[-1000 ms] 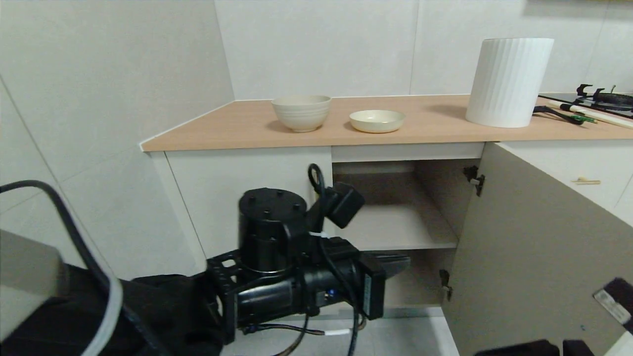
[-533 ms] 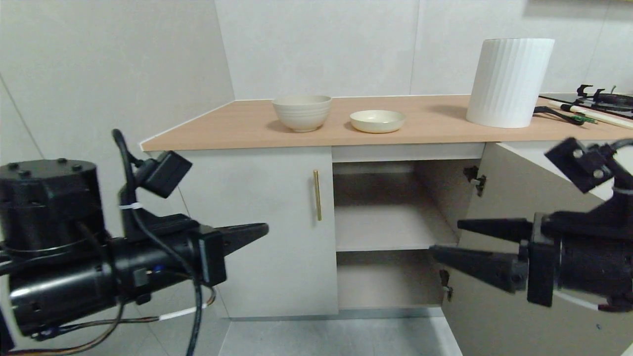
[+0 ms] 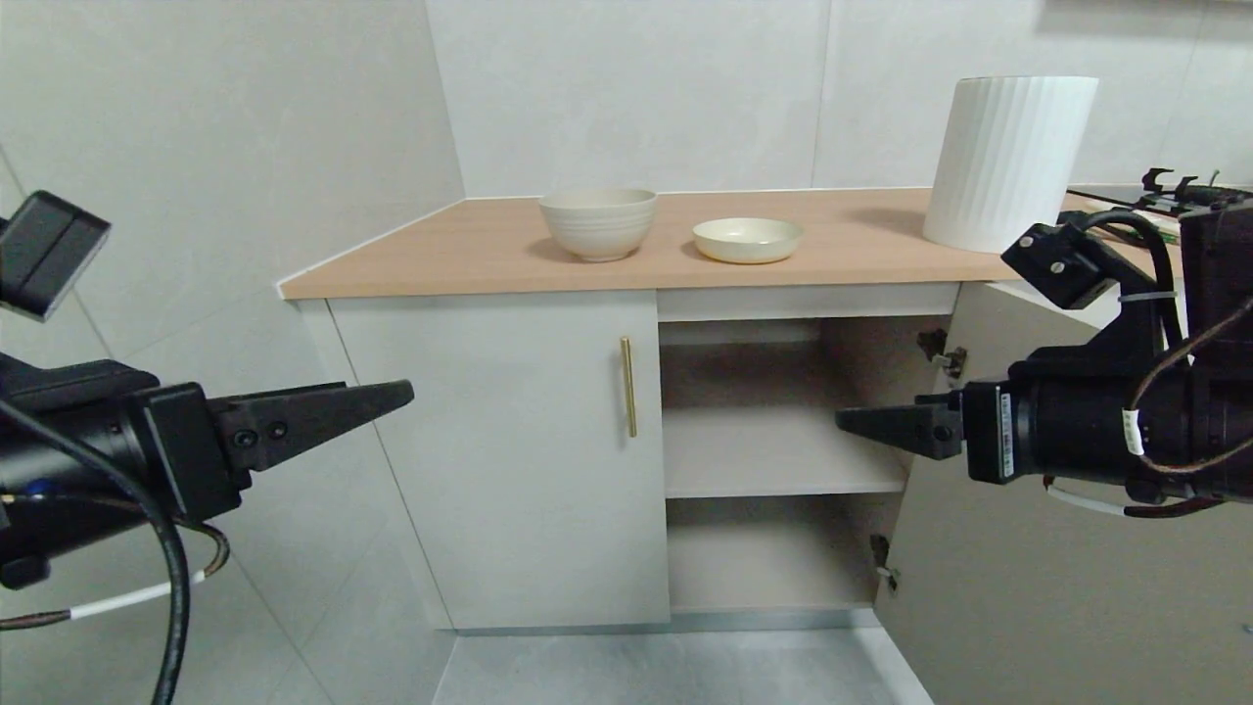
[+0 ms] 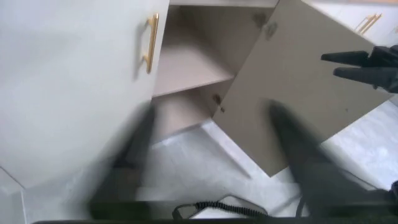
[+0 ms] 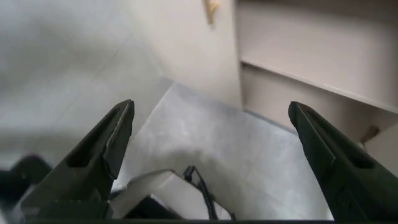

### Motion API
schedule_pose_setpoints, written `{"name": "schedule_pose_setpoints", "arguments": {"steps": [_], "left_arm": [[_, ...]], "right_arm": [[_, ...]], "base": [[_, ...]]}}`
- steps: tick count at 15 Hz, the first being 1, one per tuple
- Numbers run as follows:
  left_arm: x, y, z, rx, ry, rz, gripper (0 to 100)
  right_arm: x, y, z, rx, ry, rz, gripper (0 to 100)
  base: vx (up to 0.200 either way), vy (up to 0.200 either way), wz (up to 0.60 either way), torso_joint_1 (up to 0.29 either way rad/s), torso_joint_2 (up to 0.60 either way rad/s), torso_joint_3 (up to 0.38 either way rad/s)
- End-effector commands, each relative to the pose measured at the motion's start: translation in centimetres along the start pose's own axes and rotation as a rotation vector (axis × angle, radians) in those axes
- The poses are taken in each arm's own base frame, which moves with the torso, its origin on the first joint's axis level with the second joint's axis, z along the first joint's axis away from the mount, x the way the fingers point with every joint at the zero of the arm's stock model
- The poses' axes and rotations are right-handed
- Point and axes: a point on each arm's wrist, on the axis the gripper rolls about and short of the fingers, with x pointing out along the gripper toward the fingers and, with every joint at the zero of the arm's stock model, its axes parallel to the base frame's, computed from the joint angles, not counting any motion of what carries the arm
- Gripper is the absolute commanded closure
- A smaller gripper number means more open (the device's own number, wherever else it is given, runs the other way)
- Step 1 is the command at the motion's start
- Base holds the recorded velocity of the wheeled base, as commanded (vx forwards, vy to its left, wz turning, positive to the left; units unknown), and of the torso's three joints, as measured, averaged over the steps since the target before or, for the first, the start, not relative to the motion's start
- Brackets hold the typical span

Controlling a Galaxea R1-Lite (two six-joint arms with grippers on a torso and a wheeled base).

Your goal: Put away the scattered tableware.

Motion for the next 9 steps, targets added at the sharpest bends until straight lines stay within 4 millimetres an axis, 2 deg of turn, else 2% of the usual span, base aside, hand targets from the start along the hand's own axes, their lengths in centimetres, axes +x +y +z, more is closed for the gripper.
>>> {"name": "schedule_pose_setpoints", "arguments": {"steps": [1,3,9], "left_arm": [[-0.30,-0.26,0.67,0.008,-0.030,0.000,0],[-0.67,-0.40,0.71,0.015,-0.040,-0.003,0],[-0.82,-0.53,0.97,0.019,-0.048,-0.007,0]], "right_arm": [[-0.46,0.61,0.45,0.013,-0.026,-0.018,0],[-0.89,1.39,0.51,0.001,-0.038,-0.004,0],[-1.00,1.42,0.65,0.010,-0.049,-0.003,0]], "base": [[0.000,0.000,0.00,0.000,0.00,0.000],[0.000,0.000,0.00,0.000,0.00,0.000],[0.000,0.000,0.00,0.000,0.00,0.000]]}}
